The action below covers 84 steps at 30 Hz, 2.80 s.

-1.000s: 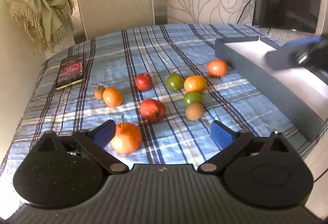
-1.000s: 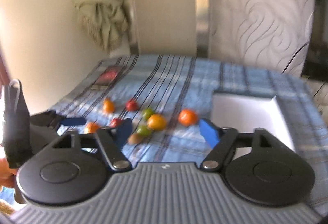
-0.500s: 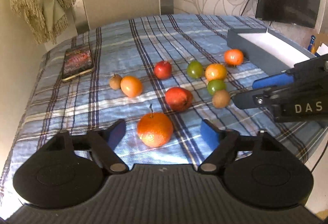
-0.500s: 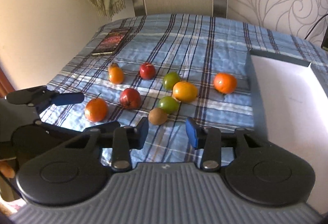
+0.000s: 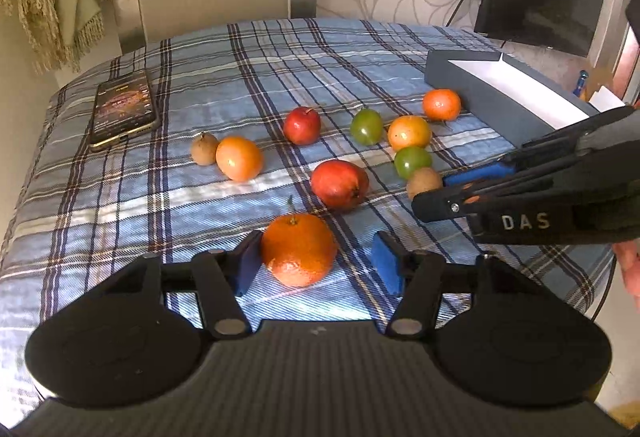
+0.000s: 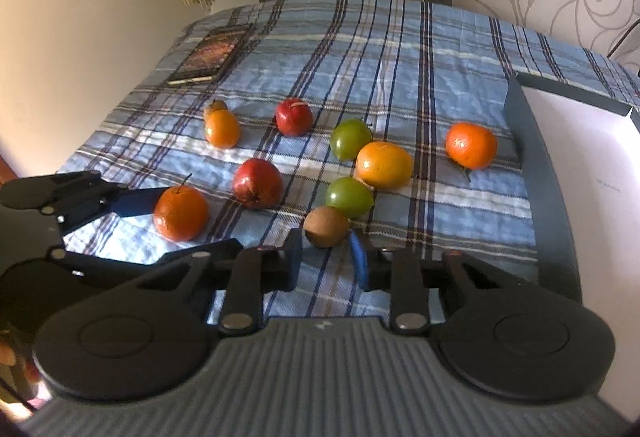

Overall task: Organize fruits
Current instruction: 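Close the left gripper on the large orange while the right gripper grasps the kiwi, then carry the orange in the left gripper over the white tray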

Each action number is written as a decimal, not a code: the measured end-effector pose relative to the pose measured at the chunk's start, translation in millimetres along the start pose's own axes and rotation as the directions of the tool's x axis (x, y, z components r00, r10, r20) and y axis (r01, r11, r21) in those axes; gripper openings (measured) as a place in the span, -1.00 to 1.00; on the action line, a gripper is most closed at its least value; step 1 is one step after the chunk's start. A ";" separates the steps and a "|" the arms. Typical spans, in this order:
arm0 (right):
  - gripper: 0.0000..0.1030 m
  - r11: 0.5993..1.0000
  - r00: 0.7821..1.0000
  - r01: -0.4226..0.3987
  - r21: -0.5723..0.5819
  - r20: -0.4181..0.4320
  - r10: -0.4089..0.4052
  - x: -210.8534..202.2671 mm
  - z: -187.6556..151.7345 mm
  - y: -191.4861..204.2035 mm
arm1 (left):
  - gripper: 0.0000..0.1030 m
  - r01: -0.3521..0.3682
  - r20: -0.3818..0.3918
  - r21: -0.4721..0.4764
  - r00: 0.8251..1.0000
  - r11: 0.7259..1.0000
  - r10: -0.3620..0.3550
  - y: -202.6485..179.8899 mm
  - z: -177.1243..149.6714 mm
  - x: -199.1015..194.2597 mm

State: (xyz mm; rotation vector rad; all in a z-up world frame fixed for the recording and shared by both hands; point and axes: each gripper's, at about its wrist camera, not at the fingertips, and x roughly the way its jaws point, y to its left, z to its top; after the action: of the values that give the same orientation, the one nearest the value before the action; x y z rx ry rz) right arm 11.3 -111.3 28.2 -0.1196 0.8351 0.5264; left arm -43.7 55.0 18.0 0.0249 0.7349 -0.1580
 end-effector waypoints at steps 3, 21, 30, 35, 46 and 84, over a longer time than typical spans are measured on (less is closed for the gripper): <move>-0.50 1.000 1.000 0.017 0.006 -0.001 -0.017 0.5 -0.6 1.0 | 0.05 0.018 -0.003 -0.011 1.000 1.000 -0.018 6.7 0.3 -1.2; -0.71 1.000 1.000 -0.010 -0.030 -0.003 0.010 -27.4 1.3 -13.3 | -0.22 -0.090 -0.016 -0.108 0.996 0.990 0.089 -0.7 3.2 -8.5; 0.07 0.997 0.999 -0.046 -0.056 0.012 0.046 -8.1 2.8 0.1 | -0.21 -0.153 -0.012 -0.084 0.988 0.985 0.153 -8.2 -6.7 -12.0; -0.43 0.998 1.000 -0.026 -0.061 -0.015 0.025 4.6 3.0 -0.6 | -0.20 -0.152 -0.006 -0.093 0.988 0.984 0.152 -6.3 -7.7 -11.2; -0.46 0.995 0.997 -0.069 -0.074 0.039 0.072 -37.5 6.5 -5.6 | -0.23 -0.179 -0.018 -0.119 0.984 0.977 0.178 -5.2 6.9 -18.8; -0.46 0.959 0.954 0.165 0.230 0.209 -0.214 -166.4 -23.6 -91.9 | -0.23 0.163 0.104 0.129 0.979 0.978 -0.177 -134.8 131.5 8.0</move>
State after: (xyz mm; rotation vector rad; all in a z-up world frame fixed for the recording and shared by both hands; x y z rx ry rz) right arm -51.4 -264.3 124.9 0.0558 0.6367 0.2606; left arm 29.2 -89.5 114.7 0.0672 0.6111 -0.3650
